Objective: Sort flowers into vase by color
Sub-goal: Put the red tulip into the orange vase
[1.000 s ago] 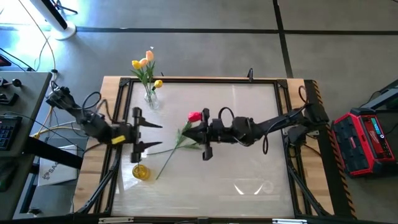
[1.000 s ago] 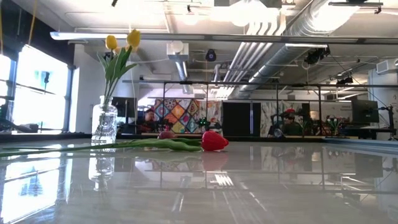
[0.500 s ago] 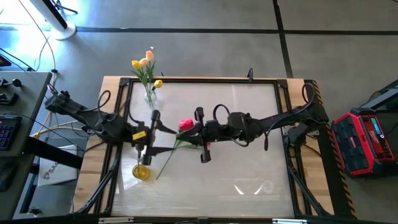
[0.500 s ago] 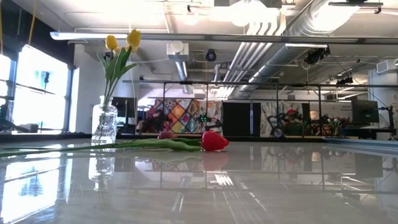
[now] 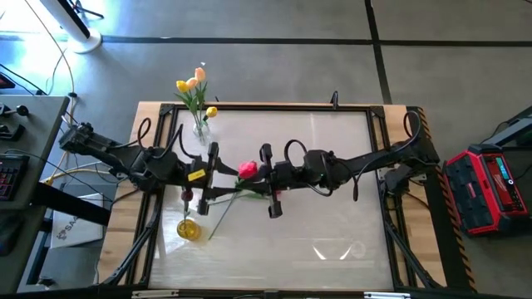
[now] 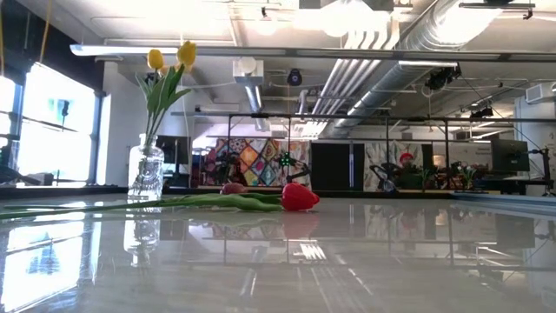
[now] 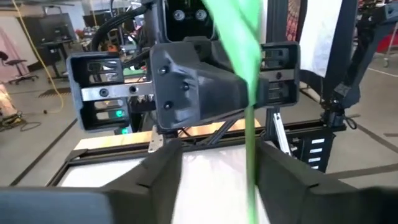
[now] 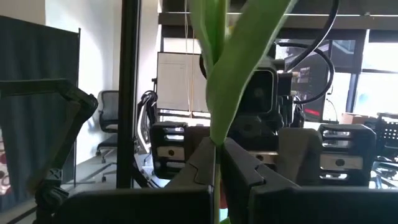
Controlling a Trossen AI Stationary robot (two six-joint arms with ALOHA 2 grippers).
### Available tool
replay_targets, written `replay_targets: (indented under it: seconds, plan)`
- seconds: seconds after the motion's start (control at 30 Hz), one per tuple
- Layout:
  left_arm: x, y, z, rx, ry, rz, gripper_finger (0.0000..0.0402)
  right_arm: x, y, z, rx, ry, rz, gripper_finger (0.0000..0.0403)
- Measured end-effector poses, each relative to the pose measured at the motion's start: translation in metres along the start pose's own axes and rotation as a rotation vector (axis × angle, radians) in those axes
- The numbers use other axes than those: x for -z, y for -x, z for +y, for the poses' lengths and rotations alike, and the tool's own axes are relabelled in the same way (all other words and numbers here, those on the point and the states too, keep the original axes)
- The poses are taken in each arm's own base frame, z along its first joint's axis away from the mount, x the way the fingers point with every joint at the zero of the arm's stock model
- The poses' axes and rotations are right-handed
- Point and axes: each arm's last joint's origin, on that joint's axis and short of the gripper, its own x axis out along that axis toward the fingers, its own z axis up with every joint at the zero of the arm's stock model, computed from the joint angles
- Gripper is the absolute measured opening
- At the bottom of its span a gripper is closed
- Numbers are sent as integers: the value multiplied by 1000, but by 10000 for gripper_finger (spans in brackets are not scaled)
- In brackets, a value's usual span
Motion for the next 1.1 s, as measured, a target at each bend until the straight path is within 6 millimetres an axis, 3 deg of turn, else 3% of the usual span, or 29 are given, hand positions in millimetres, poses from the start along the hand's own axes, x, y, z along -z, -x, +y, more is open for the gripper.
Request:
replay_targets:
  seconds: [0.27, 0.33, 0.5, 0.67, 0.87, 1.1]
  plan:
    - [0, 3, 0, 66, -15, 8, 28, 2, 0, 0, 2, -38, 17, 11]
    - [-1, 5, 0, 77, -21, 5, 8, 2, 0, 0, -3, -55, 18, 25]
    - [-4, 15, 5, 36, -21, 3, 5, 5, 0, 0, 24, -88, 45, 76]
    - [-10, 34, 14, -60, -30, -4, 3, 12, 2, -2, 284, -160, 125, 115]
    - [-16, 66, 28, -199, -18, -2, 1, 29, 9, -5, 606, -123, 290, 121]
    - [-17, 111, 43, -271, -13, -4, 1, 39, 13, -4, 638, -161, 373, 122]
